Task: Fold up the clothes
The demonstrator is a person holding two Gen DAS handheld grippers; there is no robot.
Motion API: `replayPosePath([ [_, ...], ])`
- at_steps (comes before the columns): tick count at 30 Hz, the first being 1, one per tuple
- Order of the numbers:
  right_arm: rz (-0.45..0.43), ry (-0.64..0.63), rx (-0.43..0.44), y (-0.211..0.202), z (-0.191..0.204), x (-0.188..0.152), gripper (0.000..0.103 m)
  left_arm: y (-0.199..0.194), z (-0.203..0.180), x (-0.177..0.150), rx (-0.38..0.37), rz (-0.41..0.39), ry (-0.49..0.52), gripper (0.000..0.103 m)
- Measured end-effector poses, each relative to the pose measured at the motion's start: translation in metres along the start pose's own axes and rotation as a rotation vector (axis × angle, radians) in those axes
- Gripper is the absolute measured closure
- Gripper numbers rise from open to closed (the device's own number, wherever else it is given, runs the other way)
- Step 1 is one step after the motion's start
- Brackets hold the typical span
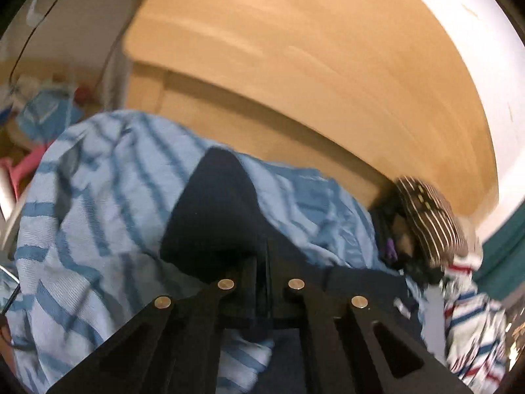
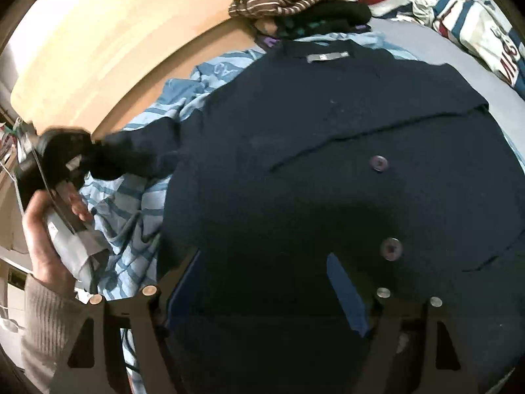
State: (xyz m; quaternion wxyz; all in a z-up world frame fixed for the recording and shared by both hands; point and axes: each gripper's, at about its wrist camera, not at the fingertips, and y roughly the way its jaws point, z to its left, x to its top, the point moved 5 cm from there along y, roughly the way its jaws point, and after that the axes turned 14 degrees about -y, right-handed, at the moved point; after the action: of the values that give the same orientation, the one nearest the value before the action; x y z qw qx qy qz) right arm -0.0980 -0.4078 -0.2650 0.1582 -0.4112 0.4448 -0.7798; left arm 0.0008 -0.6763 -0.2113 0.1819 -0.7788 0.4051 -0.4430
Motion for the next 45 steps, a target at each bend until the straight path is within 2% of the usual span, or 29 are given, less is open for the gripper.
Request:
replayPosePath([
  [4, -0.038, -0.058, -0.013, -0.004, -0.018, 0.005, 0.021, -0.012, -0.058, -0.029, 0.011, -0.034, 0.187, 0.099],
  [7, -0.077, -0.063, -0.028, -0.003, -0.039, 0.007, 0.021, -0.01, -0.1, -0.059, -0.012, -0.015, 0.291, 0.099],
  [9, -0.067, -0.026, -0.042, 0.002, -0.059, 0.004, 0.021, -0.002, -0.124, -0.086, -0.021, 0.023, 0.36, 0.099],
  [12, 0.024, 0.008, -0.08, 0.014, -0.088, 0.002, 0.021, 0.014, -0.158, -0.134, -0.024, 0.099, 0.472, 0.099],
  [16, 0.086, 0.104, -0.128, 0.023, -0.125, 0.0, 0.021, 0.054, -0.165, -0.193, 0.062, 0.253, 0.54, 0.099],
  [19, 0.102, 0.191, -0.072, 0.022, -0.14, -0.003, 0.021, 0.089, -0.139, -0.215, 0.175, 0.414, 0.443, 0.099],
  [22, 0.105, 0.2, -0.053, 0.021, -0.142, -0.001, 0.021, 0.094, -0.126, -0.209, 0.128, 0.444, 0.302, 0.097],
  [24, 0.109, 0.195, -0.043, 0.022, -0.141, 0.0, 0.02, 0.094, -0.124, -0.205, 0.106, 0.481, 0.271, 0.095],
  [27, 0.126, 0.196, -0.022, 0.026, -0.141, -0.001, 0.02, 0.086, -0.122, -0.196, 0.034, 0.543, 0.164, 0.076],
  [28, 0.133, 0.195, -0.017, 0.027, -0.141, -0.001, 0.02, 0.079, -0.12, -0.191, -0.015, 0.546, 0.095, 0.06],
  [29, 0.136, 0.19, -0.017, 0.028, -0.142, -0.001, 0.02, 0.07, -0.117, -0.184, -0.074, 0.533, 0.022, 0.043],
  [31, 0.14, 0.175, -0.02, 0.031, -0.141, -0.002, 0.02, 0.047, -0.108, -0.167, -0.201, 0.471, -0.099, 0.03],
  [33, 0.133, 0.168, -0.014, 0.032, -0.14, -0.003, 0.02, 0.023, -0.092, -0.145, -0.306, 0.401, -0.188, 0.03],
  [36, 0.105, 0.16, 0.003, 0.031, -0.137, -0.001, 0.02, 0.005, -0.056, -0.11, -0.354, 0.304, -0.337, 0.03],
  [37, 0.093, 0.153, 0.007, 0.03, -0.136, 0.0, 0.02, 0.001, -0.039, -0.095, -0.347, 0.269, -0.41, 0.03],
  [38, 0.074, 0.134, 0.0, 0.03, -0.132, 0.003, 0.02, 0.001, -0.019, -0.081, -0.307, 0.229, -0.503, 0.03],
  [41, 0.011, 0.072, -0.047, 0.029, -0.115, 0.018, 0.019, 0.017, 0.014, -0.063, -0.201, 0.205, -0.682, 0.037],
  [43, -0.031, 0.03, -0.078, 0.029, -0.103, 0.027, 0.018, 0.033, 0.022, -0.059, -0.131, 0.223, -0.715, 0.039],
  [45, -0.038, 0.001, -0.092, 0.028, -0.097, 0.027, 0.018, 0.043, 0.022, -0.061, -0.047, 0.242, -0.675, 0.041],
])
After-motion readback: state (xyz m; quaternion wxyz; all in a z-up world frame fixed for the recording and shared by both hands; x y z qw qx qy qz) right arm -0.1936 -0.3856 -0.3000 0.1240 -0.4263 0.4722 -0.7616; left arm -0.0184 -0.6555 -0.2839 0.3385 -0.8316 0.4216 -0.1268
